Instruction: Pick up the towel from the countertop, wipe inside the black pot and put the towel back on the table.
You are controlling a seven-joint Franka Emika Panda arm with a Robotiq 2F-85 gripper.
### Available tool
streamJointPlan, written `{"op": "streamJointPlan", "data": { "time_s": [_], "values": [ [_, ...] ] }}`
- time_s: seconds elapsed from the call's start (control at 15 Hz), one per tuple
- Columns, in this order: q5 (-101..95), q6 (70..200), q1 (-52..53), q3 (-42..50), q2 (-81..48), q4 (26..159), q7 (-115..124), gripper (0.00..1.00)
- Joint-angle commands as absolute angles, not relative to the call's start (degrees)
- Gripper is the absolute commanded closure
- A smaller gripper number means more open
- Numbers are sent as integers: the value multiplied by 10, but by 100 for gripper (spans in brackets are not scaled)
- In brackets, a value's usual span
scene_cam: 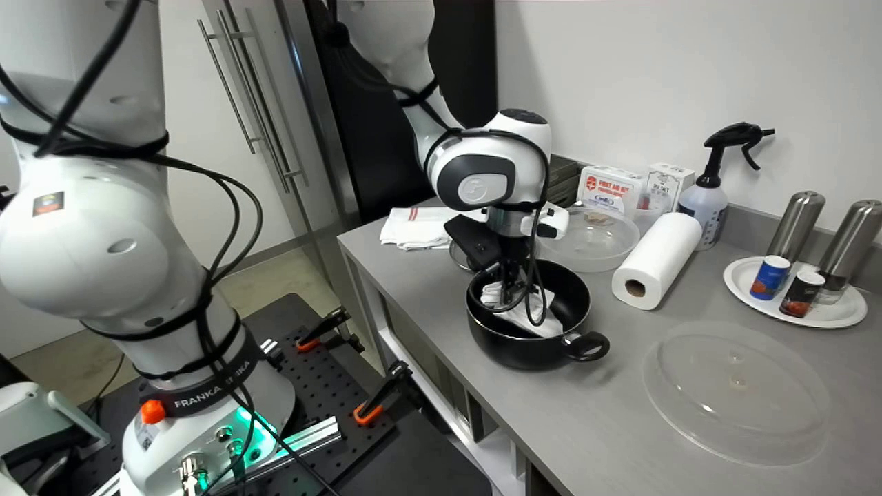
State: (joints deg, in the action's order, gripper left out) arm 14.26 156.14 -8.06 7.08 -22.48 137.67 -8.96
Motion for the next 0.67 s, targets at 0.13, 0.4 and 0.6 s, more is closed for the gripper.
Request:
{"op": "streamJointPlan", "data": {
  "time_s": [0.13, 0.4, 0.6],
  "values": [
    [116, 1532, -89, 51, -294, 1325, -62, 97],
    [113, 1519, -93, 44, -347, 1285, -58, 97],
    [115, 1513, -101, 39, -388, 1251, -60, 97]
  ]
}}
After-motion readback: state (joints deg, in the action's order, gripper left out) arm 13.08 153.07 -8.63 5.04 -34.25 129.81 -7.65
